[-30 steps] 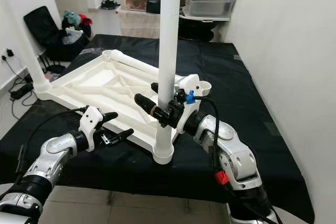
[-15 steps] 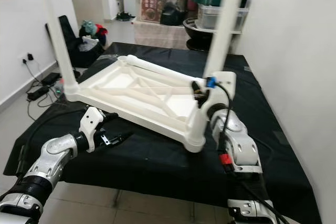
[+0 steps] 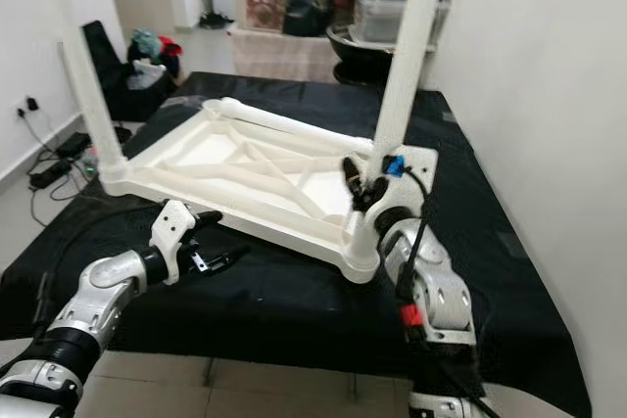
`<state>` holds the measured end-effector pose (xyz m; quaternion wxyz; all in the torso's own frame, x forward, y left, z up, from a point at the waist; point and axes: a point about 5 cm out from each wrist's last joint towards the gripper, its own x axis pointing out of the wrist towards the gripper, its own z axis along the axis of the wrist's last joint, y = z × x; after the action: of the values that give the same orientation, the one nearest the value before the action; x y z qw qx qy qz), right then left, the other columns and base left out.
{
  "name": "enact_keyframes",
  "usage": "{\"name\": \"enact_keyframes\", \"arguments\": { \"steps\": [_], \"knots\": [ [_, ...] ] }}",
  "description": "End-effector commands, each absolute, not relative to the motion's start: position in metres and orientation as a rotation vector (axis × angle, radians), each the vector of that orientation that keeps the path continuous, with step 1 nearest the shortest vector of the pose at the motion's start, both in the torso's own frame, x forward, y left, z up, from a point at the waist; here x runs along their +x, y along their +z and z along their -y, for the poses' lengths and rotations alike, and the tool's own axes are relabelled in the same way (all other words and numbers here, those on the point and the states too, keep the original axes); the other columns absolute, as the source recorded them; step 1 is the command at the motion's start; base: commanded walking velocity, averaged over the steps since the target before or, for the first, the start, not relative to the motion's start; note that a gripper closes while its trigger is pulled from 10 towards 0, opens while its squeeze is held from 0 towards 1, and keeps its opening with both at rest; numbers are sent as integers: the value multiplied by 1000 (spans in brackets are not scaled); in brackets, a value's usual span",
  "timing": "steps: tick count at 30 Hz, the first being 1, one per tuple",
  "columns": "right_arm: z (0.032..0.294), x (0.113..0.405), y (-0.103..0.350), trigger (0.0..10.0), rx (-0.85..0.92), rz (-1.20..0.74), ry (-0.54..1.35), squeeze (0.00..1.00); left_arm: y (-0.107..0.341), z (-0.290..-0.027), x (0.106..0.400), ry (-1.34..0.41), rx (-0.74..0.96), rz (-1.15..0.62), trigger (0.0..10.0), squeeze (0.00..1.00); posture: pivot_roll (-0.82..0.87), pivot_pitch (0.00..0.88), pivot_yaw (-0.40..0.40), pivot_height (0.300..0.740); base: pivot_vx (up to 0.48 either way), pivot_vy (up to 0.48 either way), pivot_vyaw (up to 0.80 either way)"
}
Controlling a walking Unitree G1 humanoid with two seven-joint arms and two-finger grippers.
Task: Building children table
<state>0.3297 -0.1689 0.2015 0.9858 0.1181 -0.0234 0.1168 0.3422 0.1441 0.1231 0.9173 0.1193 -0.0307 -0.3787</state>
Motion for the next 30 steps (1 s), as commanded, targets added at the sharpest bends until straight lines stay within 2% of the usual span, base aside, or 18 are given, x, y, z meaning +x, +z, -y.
{"name": "enact_keyframes", "arguments": {
  "steps": [1, 4, 5, 7, 8, 9, 10, 11, 12, 14, 15, 17, 19, 21, 22, 24, 27, 30],
  "knots": [
    [159, 330, 216, 10000, 227, 88, 338, 0, 123, -146, 341, -782, 259, 62, 10000, 0, 42, 0, -43, 740, 0, 0, 0],
    [139, 312, 236, 10000, 182, 151, 705, 0, 123, -149, 342, -777, 258, 59, 10000, 0, 49, 0, -47, 740, 0, 0, 0],
    [139, 312, 236, 10000, 182, 151, 705, 0, 123, -149, 342, -777, 258, 59, 10000, 0, 49, 0, -47, 740, 0, 0, 0],
    [126, 292, 238, 10000, 132, 142, 935, 0, 124, -149, 342, -774, 258, 60, 10000, 0, 53, 0, -51, 740, 0, 0, 0],
    [126, 292, 238, 10000, 132, 142, 935, 0, 124, -149, 342, -774, 258, 60, 10000, 0, 53, 0, -51, 740, 0, 0, 0],
    [124, 292, 236, 7569, 108, 131, 960, 0, 124, -149, 342, -772, 258, 61, 10000, 0, 56, 0, -55, 740, 0, 0, 0],
    [124, 292, 236, 7569, 108, 131, 960, 0, 124, -149, 342, -772, 258, 61, 10000, 0, 56, 0, -55, 740, 0, 0, 0],
    [124, 295, 234, 2510, 102, 124, 953, 0, 124, -150, 342, -770, 258, 62, 10000, 0, 56, 0, -55, 740, 0, 0, 0],
    [125, 298, 232, 1412, 93, 114, 936, 0, 124, -150, 342, -769, 258, 62, 10000, 0, 62, 0, -55, 740, 0, 0, 0],
    [125, 300, 230, 1529, 86, 108, 922, 0, 124, -150, 342, -768, 258, 62, 10000, 0, 62, 0, -54, 740, 0, 0, 0],
    [128, 306, 227, 0, 93, 86, 856, 0, 124, -151, 341, -767, 260, 62, 10000, 0, 62, 0, -52, 740, 0, 0, 0],
    [139, 320, 217, 0, 76, 38, 697, 0, 124, -152, 341, -765, 263, 61, 10000, 0, 61, 0, -47, 740, 0, 0, 0],
    [139, 320, 217, 0, 76, 38, 697, 0, 124, -152, 341, -765, 263, 61, 10000, 0, 61, 0, -47, 740, 0, 0, 0],
    [158, 333, 205, 0, 30, -20, 470, 0, 125, -153, 342, -765, 265, 61, 10000, 0, 55, 0, -42, 740, 0, 0, 0],
    [158, 333, 205, 0, 30, -20, 470, 0, 125, -153, 342, -765, 265, 61, 10000, 0, 55, 0, -42, 740, 0, 0, 0],
    [205, 343, 192, 0, 13, -78, 4, 0, 125, -151, 342, -768, 267, 63, 10000, 0, 52, 0, -42, 740, 0, 0, 0],
    [220, 341, 189, 0, 38, -83, -136, 0, 125, -150, 343, -768, 267, 64, 10000, 0, 52, 0, -42, 740, 0, 0, 0],
    [218, 329, 186, 0, 50, -76, -224, 0, 125, -151, 343, -753, 270, 65, 10000, 0, 48, 0, -39, 740, 0, 0, 0]
  ]
}}
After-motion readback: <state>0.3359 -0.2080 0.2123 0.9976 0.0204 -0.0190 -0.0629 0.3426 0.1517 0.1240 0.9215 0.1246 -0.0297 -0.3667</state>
